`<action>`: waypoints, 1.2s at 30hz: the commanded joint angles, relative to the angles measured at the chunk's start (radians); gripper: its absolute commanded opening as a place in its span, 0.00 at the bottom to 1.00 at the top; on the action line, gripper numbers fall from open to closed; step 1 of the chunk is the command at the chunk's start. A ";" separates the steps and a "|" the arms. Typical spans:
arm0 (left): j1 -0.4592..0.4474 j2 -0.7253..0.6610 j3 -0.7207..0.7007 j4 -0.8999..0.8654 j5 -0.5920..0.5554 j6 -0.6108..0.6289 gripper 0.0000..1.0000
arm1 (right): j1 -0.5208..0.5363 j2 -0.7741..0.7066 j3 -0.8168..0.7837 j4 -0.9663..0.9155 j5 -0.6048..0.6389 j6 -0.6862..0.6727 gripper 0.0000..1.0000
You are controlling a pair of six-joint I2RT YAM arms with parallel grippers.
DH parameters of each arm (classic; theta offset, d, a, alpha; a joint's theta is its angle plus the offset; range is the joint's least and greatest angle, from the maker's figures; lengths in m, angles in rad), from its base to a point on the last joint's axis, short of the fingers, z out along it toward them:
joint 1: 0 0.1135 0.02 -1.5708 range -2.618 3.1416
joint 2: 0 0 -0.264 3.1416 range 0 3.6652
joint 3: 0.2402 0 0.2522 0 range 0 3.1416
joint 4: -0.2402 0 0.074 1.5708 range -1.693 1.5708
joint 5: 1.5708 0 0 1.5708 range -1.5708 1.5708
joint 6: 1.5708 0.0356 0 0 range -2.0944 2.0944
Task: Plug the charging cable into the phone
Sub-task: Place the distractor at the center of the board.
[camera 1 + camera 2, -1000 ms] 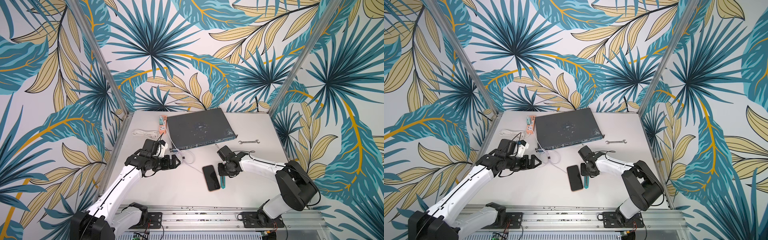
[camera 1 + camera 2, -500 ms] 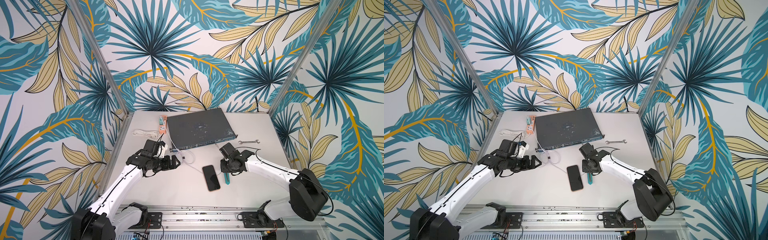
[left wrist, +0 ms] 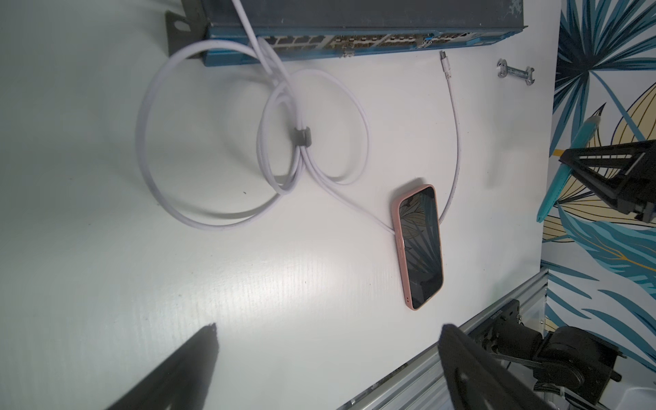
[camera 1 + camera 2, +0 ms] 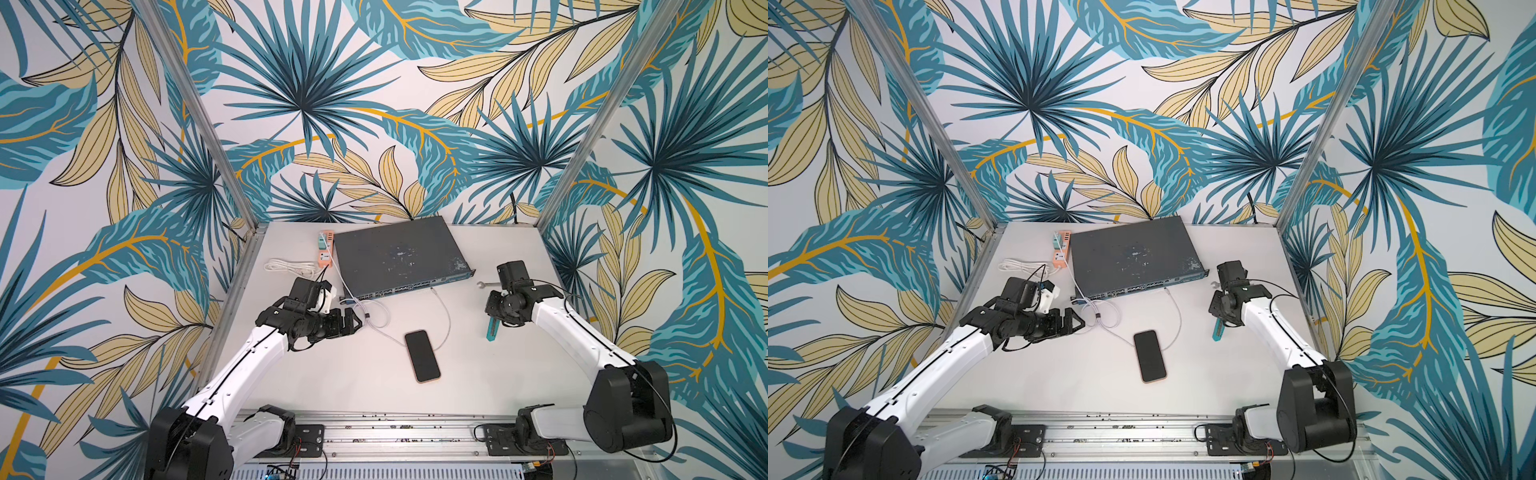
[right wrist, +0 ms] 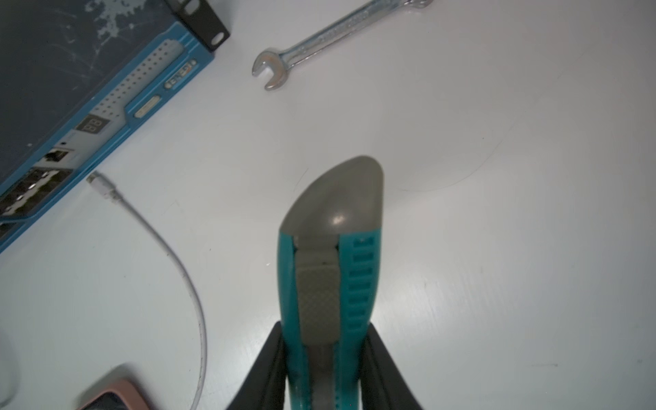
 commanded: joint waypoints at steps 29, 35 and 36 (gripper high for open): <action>-0.001 0.025 0.087 -0.080 -0.079 0.097 1.00 | -0.304 0.112 -0.120 0.383 -0.257 0.021 1.00; -0.002 0.020 0.080 -0.064 -0.067 0.095 1.00 | -0.197 0.072 -0.003 0.200 -0.294 -0.081 1.00; -0.001 0.020 0.080 -0.062 -0.065 0.095 1.00 | -0.171 0.066 0.016 0.163 -0.299 -0.090 1.00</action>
